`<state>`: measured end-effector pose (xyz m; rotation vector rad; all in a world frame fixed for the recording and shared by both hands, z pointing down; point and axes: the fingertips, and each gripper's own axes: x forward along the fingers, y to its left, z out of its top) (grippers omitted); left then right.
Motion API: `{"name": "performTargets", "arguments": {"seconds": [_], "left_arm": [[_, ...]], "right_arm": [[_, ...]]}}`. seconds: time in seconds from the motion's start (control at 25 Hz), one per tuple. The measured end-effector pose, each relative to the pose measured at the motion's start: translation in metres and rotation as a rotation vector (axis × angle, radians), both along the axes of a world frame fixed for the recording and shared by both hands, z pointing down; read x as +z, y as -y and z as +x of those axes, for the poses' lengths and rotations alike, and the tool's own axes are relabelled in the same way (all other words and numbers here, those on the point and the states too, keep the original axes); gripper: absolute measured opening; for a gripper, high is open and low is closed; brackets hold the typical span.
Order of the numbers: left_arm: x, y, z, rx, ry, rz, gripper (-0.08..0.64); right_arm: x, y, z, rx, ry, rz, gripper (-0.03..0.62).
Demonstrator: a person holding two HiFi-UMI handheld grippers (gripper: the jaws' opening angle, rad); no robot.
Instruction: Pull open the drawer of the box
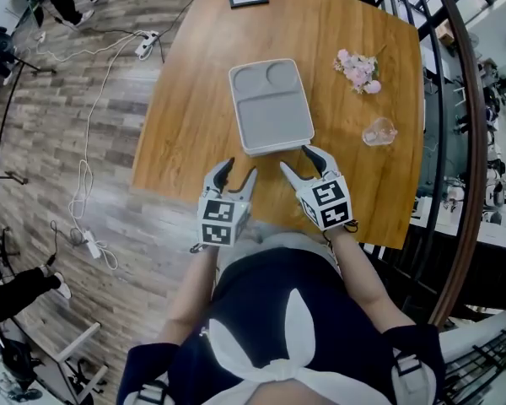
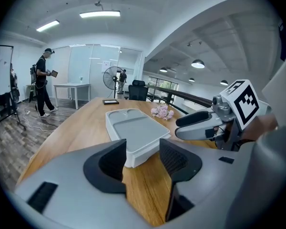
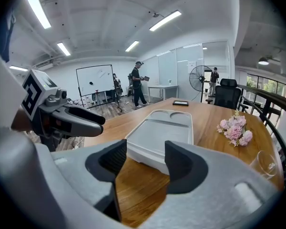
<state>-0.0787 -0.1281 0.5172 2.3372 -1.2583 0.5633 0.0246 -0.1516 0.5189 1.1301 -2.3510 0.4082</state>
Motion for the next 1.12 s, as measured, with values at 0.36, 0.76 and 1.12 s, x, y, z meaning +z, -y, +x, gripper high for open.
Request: {"name": "performTargets", "arguments": {"seconds": [0.36, 0.76, 1.12], "left_arm": [[0.024, 0.011, 0.008, 0.003, 0.047, -0.021, 0.261], [0.055, 0.016, 0.006, -0.05, 0.062, -0.069, 0.272], [0.078, 0.023, 0.017, -0.053, 0.059, -0.112, 0.272]], "right_arm": [[0.018, 0.011, 0.013, 0.005, -0.009, -0.025, 0.272], [0.039, 0.014, 0.03, 0.03, -0.03, -0.059, 0.273], [0.074, 0.021, 0.047, 0.045, -0.066, -0.122, 0.273]]}}
